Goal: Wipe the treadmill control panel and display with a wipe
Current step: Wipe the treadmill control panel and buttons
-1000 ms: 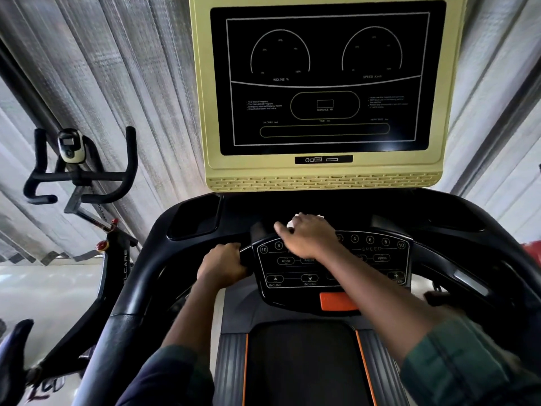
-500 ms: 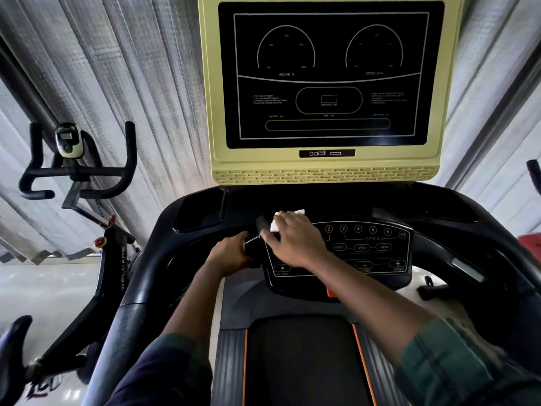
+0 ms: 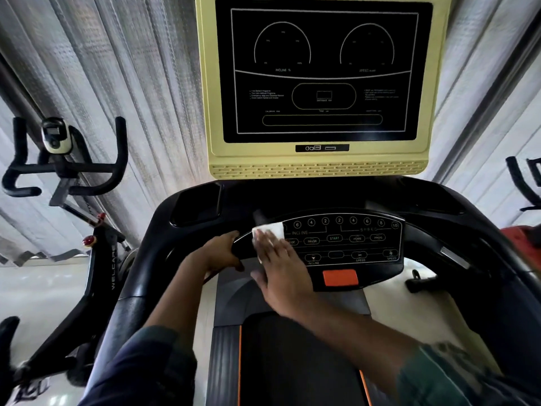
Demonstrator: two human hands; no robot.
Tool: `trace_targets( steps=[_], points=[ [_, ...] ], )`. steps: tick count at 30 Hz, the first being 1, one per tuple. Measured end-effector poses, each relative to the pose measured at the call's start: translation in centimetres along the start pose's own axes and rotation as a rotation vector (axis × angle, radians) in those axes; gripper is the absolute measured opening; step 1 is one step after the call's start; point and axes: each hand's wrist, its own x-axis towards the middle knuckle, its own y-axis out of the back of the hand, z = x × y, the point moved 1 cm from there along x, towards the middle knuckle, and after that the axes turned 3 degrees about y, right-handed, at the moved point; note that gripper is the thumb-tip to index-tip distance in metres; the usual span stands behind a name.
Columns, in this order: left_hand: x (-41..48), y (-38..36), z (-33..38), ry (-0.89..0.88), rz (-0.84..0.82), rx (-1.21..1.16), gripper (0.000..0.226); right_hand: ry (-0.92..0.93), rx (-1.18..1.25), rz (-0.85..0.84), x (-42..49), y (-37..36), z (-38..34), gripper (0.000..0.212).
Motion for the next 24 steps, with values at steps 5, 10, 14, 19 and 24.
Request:
trace_targets(
  steps=[5, 10, 14, 19, 24],
  points=[
    [-0.3, 0.1, -0.4, -0.019, 0.013, 0.004, 0.063, -0.14, 0.003, 0.028, -2.0, -2.2, -3.1, 0.076],
    [-0.4, -0.2, -0.4, -0.032, 0.049, 0.006, 0.063, -0.224, 0.045, 0.074, -1.0, -2.2, -4.0, 0.08],
    [-0.5, -0.6, -0.4, -0.052, 0.098, -0.012, 0.047, -0.236, -0.139, 0.05, -4.2, -3.8, -4.9, 0.085],
    [-0.9, -0.7, 0.0, -0.075, 0.152, -0.004, 0.046, -0.291, -0.189, 0.074, -2.6, -3.5, -5.0, 0.085],
    [-1.2, -0.9, -0.1, -0.084, 0.164, -0.017, 0.041, -0.322, -0.152, 0.056, -3.9, -4.7, -5.6, 0.069]
  ],
)
